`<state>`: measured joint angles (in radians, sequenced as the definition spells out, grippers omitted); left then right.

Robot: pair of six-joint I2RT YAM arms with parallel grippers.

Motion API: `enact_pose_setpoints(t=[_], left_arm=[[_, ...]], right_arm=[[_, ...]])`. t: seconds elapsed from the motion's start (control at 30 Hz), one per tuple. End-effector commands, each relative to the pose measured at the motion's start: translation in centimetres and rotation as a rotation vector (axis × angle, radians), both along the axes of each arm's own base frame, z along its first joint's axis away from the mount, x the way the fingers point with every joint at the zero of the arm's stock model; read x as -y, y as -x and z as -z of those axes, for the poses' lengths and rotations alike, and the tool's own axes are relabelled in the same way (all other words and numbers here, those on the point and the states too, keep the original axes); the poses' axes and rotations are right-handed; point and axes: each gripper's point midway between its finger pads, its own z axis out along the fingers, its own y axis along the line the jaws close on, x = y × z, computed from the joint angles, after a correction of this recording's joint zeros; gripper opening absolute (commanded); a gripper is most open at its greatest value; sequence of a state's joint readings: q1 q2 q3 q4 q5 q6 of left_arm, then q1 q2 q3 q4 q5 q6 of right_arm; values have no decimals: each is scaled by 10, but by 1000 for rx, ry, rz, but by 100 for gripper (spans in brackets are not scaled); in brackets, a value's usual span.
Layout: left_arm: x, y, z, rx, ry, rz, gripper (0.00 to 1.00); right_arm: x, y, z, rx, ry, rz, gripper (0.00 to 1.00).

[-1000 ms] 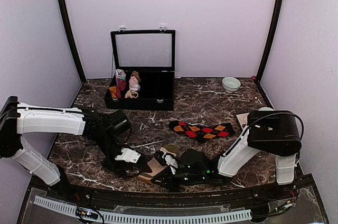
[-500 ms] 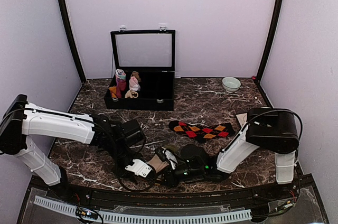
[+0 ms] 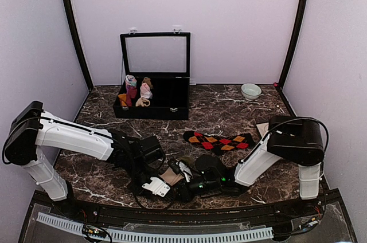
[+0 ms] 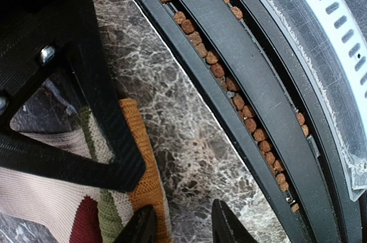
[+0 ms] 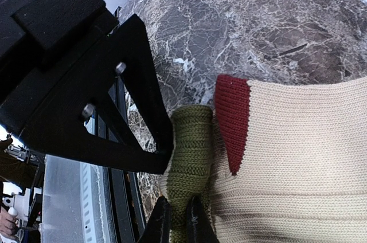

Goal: Roll the socks
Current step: Roll the sock at the center of the board.

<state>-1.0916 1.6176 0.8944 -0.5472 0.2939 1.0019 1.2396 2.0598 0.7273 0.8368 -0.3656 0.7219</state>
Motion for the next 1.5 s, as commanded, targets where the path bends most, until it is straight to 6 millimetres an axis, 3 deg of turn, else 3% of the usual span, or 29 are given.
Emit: enact_pose_setpoints(t=[0.0, 0.23, 0.4, 0.77, 0.9, 1.3, 1.47], left_arm=[[6, -8, -3, 43, 22, -23, 35], [-5, 7, -32, -16, 41, -40, 35], [-4, 10, -39, -29, 58, -56, 38], [7, -10, -10, 60, 55, -43, 39], [12, -17, -10, 96, 82, -47, 40], [-3, -7, 11, 52, 9, -43, 33], [-7, -5, 10, 54, 25, -60, 35]], right_arm=[[139, 23, 145, -173, 665, 105, 0], [145, 22, 148, -207, 678, 127, 0], [146, 22, 148, -213, 679, 127, 0], [146, 21, 145, -222, 676, 136, 0], [148, 22, 145, -228, 679, 135, 0], [146, 21, 144, -237, 661, 149, 0], [145, 22, 145, -244, 657, 148, 0]])
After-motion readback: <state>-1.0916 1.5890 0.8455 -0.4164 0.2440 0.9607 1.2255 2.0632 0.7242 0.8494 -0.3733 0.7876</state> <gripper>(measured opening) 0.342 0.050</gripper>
